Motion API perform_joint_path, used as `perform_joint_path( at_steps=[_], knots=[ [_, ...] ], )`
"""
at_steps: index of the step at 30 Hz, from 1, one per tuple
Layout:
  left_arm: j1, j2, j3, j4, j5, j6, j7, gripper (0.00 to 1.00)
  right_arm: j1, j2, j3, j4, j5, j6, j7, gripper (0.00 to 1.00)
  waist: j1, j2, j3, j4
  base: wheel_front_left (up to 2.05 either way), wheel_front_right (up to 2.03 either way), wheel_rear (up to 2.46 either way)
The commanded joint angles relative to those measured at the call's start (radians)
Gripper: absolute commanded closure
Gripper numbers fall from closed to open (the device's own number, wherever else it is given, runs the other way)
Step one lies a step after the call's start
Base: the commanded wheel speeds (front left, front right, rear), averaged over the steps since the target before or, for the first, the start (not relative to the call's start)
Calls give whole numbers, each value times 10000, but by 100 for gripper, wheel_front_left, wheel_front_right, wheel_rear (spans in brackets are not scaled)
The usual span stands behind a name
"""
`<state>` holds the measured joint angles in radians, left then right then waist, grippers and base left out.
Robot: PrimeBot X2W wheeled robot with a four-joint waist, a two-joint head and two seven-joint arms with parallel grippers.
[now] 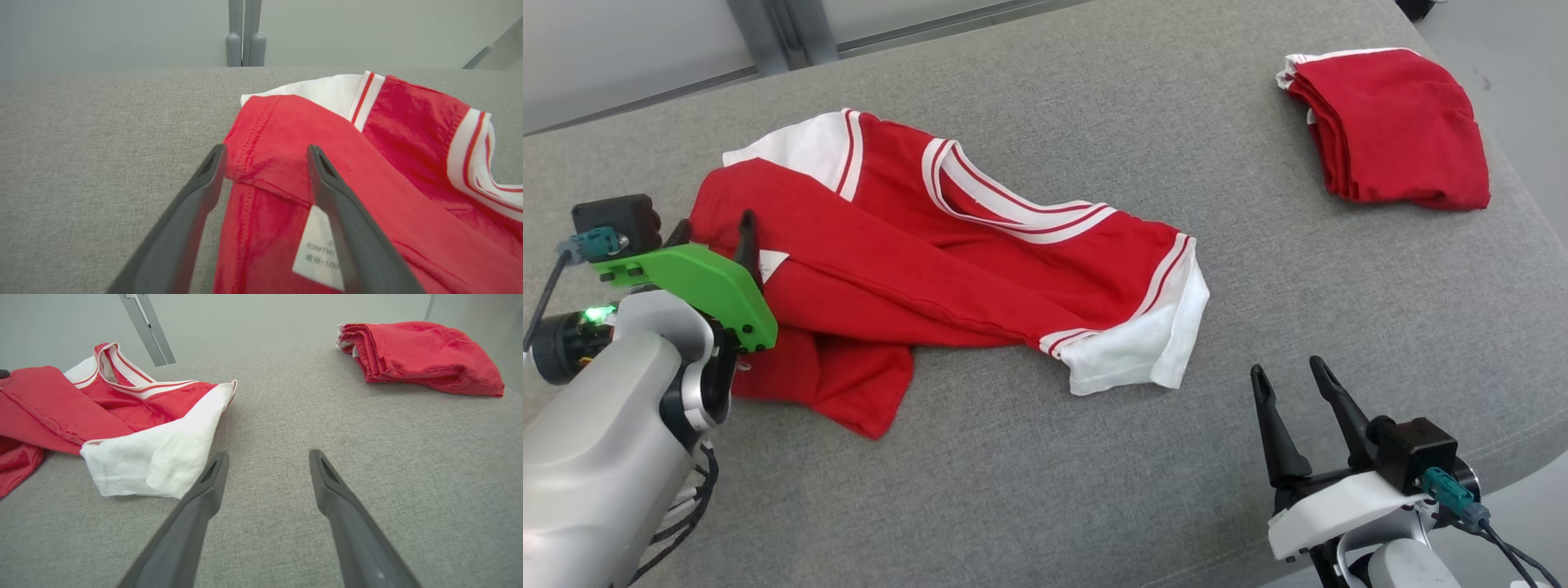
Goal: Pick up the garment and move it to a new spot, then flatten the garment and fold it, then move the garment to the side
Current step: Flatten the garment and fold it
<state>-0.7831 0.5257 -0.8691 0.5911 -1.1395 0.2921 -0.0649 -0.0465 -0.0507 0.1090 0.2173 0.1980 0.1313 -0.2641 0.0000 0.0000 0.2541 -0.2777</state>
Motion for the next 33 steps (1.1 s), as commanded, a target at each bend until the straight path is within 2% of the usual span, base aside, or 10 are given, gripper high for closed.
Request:
perform_joint_path(
  at_steps=[1,5,9,14,15,16,22,27,31,33],
  knots=[
    [59,183,120,-12,-210,101,131,0,-84,-9,49,17,-71,-12,1,0,0,0,20,-18,0,0,0],
    [-110,315,224,-48,-383,86,535,0,-170,-12,137,43,-115,-12,1,0,0,0,46,-123,0,0,0],
    [-123,352,382,-50,-800,-122,929,0,-133,-8,114,62,-160,-12,1,0,0,0,105,-225,0,0,0],
    [-180,330,464,114,-824,-253,844,0,-175,-7,22,73,-87,-12,1,0,0,0,184,-316,0,0,0],
    [-217,290,494,132,-808,-287,749,82,-187,-8,0,60,-78,-12,1,0,0,0,198,-313,0,0,0],
    [-224,253,456,144,-770,-346,736,100,-180,-8,-31,53,-79,-12,1,0,0,0,198,-294,0,0,0],
    [-208,48,296,189,-752,-682,808,100,-67,-8,-134,94,-84,-12,1,0,0,0,94,44,0,0,0],
    [-276,-135,359,1,-623,-906,278,100,6,-11,-209,117,-167,-12,1,0,0,0,-199,505,0,0,0],
    [234,-79,406,-953,-558,-987,-392,100,326,-14,-326,148,-232,-12,1,0,0,0,-573,1010,0,0,0],
    [758,131,357,-1763,-487,-808,-677,100,530,-13,-445,157,-264,-12,1,0,0,0,-812,1344,0,0,0]
  ],
)
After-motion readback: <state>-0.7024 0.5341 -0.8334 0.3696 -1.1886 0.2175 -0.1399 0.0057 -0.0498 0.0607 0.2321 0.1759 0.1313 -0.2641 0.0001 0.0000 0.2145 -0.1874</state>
